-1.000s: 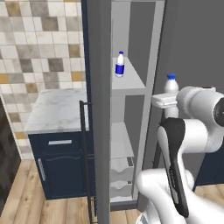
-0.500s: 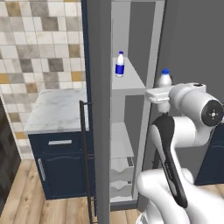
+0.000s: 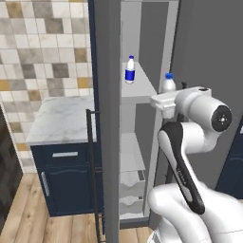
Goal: Take the bottled waters from the counter and place them in the freezer to freeze. Close the freezer door after placing the bottles.
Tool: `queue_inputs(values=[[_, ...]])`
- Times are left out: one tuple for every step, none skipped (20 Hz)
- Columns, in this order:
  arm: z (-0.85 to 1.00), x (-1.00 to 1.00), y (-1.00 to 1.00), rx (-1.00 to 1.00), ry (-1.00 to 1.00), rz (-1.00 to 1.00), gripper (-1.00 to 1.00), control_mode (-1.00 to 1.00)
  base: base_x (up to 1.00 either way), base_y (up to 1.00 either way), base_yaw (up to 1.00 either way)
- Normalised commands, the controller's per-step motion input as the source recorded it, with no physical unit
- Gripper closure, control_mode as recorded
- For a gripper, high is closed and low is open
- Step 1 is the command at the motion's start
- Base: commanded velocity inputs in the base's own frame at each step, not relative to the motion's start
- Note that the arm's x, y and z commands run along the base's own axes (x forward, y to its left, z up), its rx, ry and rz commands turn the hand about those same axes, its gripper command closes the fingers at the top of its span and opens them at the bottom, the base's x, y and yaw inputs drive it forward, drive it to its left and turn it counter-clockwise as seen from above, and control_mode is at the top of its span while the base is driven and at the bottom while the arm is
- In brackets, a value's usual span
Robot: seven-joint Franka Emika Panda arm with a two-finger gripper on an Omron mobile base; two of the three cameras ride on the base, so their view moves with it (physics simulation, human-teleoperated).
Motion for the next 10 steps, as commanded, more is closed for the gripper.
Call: queue_inputs(values=[[0.0,0.32,0.06,0.0,0.0,0.05,1.0,-1.0,0.0,0.0,0.0],[0.0,0.36,0.11,0.0,0.0,0.01,1.0,-1.0,0.0,0.0,0.0],[0.0,0.39,0.11,0.0,0.0,0.01,1.0,-1.0,0.0,0.0,0.0],[0.0,0.42,0.15,0.0,0.0,0.0,1.0,-1.0,0.0,0.0,0.0],[0.01,0.47,0.17,0.0,0.0,0.0,1.0,-1.0,0.0,0.0,0.0],[0.02,0.5,0.16,0.0,0.0,0.0,1.0,-1.0,0.0,0.0,0.0],[0.0,0.54,0.16,0.0,0.0,0.0,1.0,-1.0,0.0,0.0,0.0],[0.0,0.51,0.16,0.0,0.0,0.0,1.0,-1.0,0.0,0.0,0.0],[0.0,0.52,0.13,0.0,0.0,0.0,1.0,-1.0,0.0,0.0,0.0],[0.0,0.51,0.11,0.0,0.0,0.0,1.0,-1.0,0.0,0.0,0.0]])
